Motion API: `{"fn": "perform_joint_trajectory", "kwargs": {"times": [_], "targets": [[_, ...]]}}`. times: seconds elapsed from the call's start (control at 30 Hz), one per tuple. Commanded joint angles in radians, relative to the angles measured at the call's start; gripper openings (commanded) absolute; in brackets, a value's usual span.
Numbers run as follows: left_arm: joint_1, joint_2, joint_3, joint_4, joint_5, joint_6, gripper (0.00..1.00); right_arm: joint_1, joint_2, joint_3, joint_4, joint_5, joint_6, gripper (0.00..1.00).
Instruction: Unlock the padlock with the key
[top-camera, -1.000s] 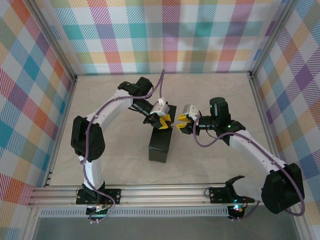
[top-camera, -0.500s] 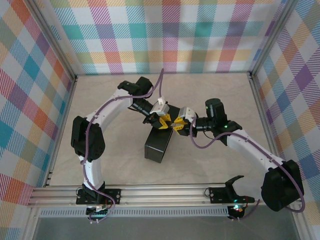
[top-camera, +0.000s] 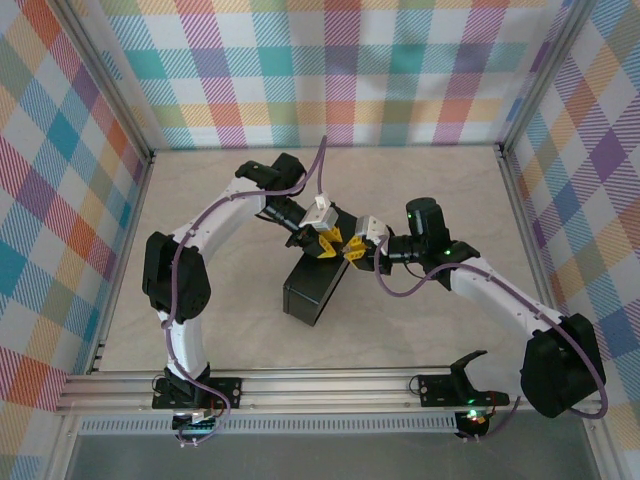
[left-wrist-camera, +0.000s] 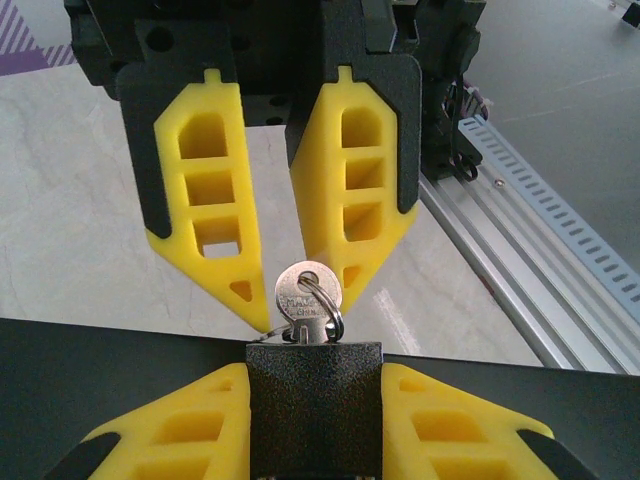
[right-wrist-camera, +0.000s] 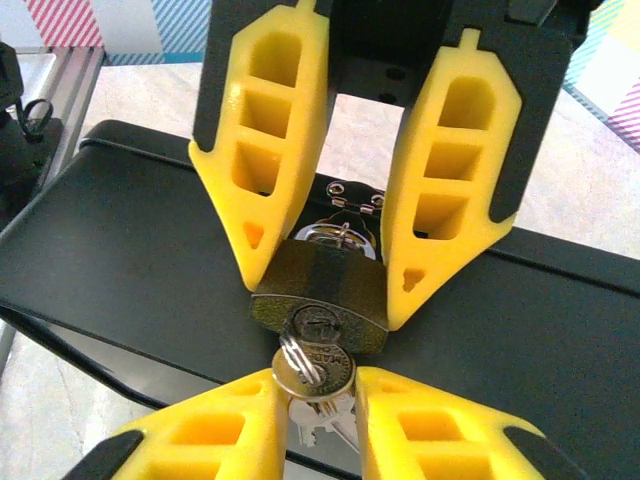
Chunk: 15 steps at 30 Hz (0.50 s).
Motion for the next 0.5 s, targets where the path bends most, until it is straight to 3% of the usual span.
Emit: {"fn": "perform_joint_trajectory", "kwargs": {"times": [0.0, 0.47], "targets": [[0.008, 0.000, 0.048, -0.030, 0.094, 0.028, 0.15, 0.006, -0.013, 0.015, 0.050, 0.034, 0.003, 0.27], [0.008, 0.001, 0.053, -0.044, 0.096, 0.038, 0.15, 0.007, -0.049, 0.017, 0.071, 0.034, 0.039, 0.31]]}}
